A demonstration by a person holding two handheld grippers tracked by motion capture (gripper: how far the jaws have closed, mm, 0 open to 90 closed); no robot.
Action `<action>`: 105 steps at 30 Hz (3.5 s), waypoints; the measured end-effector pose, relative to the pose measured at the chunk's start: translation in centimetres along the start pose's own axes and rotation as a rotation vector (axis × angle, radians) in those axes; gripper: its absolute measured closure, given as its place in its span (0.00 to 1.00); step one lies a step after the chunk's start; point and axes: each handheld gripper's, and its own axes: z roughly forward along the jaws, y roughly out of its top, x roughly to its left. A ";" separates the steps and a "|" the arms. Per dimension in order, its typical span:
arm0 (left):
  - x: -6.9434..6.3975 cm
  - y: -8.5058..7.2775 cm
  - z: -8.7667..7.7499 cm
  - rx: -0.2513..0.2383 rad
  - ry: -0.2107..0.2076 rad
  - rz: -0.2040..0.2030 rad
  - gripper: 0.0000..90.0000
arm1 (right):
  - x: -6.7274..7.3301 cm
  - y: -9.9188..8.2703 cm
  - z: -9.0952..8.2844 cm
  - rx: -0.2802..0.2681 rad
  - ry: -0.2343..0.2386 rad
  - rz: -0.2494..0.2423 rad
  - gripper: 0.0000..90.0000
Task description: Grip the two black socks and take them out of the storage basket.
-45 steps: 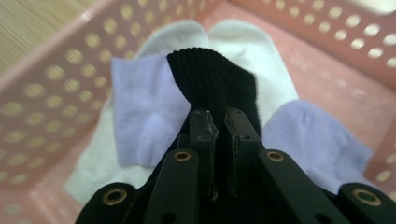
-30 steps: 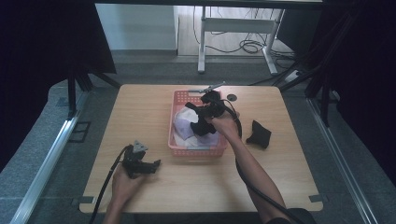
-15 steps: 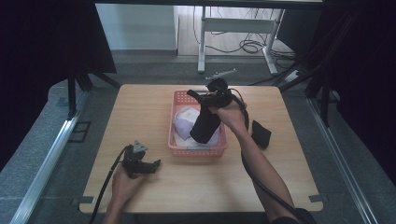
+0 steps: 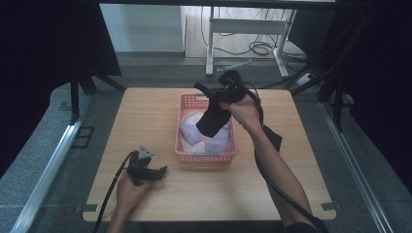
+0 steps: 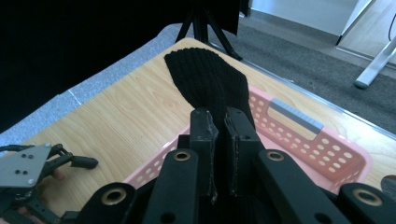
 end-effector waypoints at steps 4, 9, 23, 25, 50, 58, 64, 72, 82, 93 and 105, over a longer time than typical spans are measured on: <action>0.0 0.0 0.0 0.000 0.000 0.000 0.11 | -0.3 0.3 -0.9 -0.011 -0.001 0.002 0.92; 0.0 0.0 0.0 0.003 0.000 0.004 0.11 | -1.1 0.7 -2.7 -0.035 -0.020 0.013 0.92; 0.0 0.0 0.0 0.005 0.000 0.006 0.11 | -3.1 0.6 -6.1 -0.055 -0.092 0.036 0.92; 0.0 0.0 0.0 0.005 0.000 0.006 0.11 | -3.5 0.4 -6.6 -0.058 -0.100 0.046 0.92; 0.0 0.0 0.0 0.003 0.001 0.007 0.11 | -8.0 -2.6 -9.9 -0.040 -0.226 0.113 0.92; 0.0 0.0 0.0 0.001 0.002 0.006 0.11 | -10.1 -5.1 -9.6 -0.001 -0.291 0.141 0.92; 0.0 0.0 0.0 0.003 0.001 0.006 0.11 | -11.6 -7.5 -8.6 0.034 -0.323 0.175 0.92; 0.0 0.0 0.0 0.004 0.001 0.007 0.11 | -13.0 -10.5 -6.4 0.097 -0.343 0.197 0.91; 0.0 0.0 0.0 -0.001 0.001 0.001 0.11 | -13.5 -14.6 -1.9 0.212 -0.324 0.206 0.88; 0.0 0.0 0.0 -0.004 0.001 -0.002 0.11 | -13.1 -16.5 0.6 0.274 -0.271 0.216 0.70; 0.0 0.0 0.0 -0.003 0.001 -0.001 0.11 | -11.9 -14.9 -1.0 0.219 -0.242 0.157 0.49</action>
